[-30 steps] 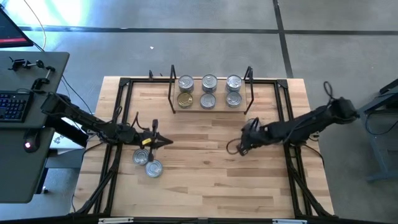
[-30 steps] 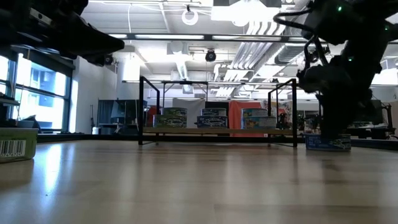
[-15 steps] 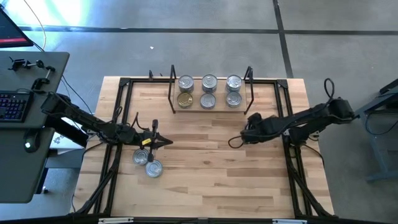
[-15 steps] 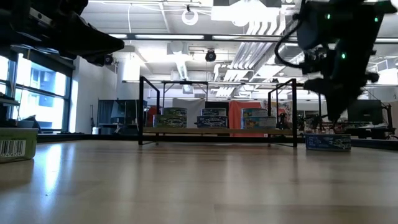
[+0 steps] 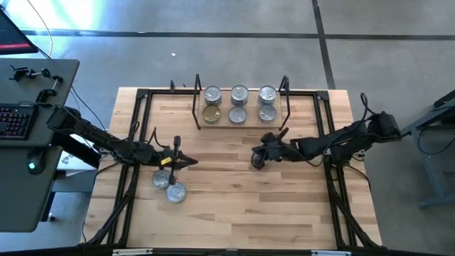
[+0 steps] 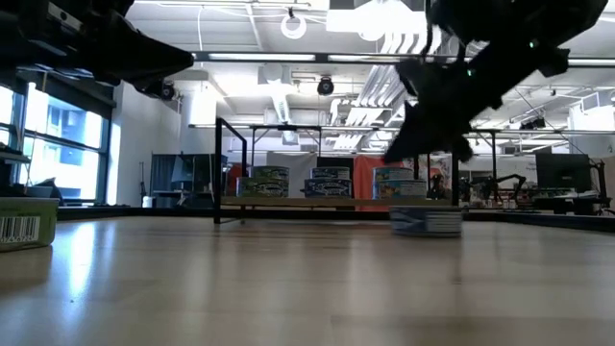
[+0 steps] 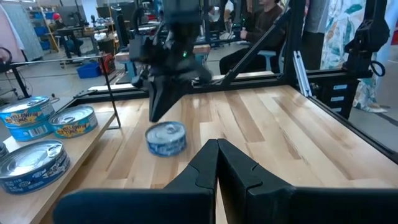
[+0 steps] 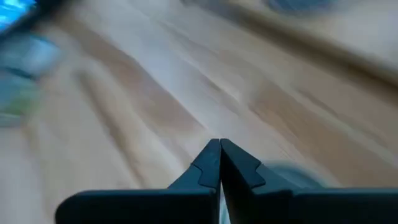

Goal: Stack canned seafood by type on shelf
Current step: Stack the blue tuna can on top of the blue tuna can on the shelf

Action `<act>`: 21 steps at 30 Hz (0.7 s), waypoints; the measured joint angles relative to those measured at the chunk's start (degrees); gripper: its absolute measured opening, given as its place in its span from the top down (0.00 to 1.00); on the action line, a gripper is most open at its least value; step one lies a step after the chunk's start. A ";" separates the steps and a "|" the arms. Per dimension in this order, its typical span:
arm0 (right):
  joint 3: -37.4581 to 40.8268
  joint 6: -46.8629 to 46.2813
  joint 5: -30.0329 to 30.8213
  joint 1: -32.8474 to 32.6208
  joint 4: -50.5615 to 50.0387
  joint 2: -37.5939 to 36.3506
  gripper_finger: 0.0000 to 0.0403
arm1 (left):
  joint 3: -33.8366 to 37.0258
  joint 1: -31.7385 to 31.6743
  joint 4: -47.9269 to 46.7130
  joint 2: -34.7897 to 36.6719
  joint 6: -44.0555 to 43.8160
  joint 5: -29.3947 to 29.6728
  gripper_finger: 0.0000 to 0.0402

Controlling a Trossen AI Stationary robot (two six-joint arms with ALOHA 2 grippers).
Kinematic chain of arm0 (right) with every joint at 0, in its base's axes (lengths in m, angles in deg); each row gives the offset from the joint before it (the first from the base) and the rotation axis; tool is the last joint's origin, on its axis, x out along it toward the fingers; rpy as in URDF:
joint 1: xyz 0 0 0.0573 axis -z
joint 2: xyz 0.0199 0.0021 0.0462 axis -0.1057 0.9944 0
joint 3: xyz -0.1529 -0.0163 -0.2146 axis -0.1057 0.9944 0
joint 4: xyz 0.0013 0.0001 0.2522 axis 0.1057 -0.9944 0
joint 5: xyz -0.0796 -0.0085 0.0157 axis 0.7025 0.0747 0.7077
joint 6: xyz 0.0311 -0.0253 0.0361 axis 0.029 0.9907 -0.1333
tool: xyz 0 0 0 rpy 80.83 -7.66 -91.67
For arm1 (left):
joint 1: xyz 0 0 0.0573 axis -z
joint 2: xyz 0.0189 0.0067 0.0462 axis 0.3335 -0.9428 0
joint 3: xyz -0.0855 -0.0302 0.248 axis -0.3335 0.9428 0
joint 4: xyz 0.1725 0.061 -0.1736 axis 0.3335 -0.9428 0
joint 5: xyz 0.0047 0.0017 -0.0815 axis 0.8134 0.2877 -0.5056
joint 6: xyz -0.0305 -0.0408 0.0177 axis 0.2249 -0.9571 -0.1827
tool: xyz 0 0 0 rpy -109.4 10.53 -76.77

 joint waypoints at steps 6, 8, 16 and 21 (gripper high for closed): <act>-3.24 8.57 7.18 -3.85 -0.14 -0.42 1.00 | -0.34 -0.12 0.38 -0.88 0.53 0.34 1.00; -5.27 10.94 12.89 -6.85 -2.17 -0.77 1.00 | -1.74 -0.56 0.01 -2.46 1.10 1.62 1.00; -8.05 16.05 29.64 -19.18 -6.99 -1.21 1.00 | -15.19 -7.50 -2.50 -20.13 4.79 -2.64 0.98; -7.02 12.94 34.69 -26.06 -8.07 -1.13 1.00 | -26.26 -13.32 -8.04 -31.99 7.83 -13.83 0.89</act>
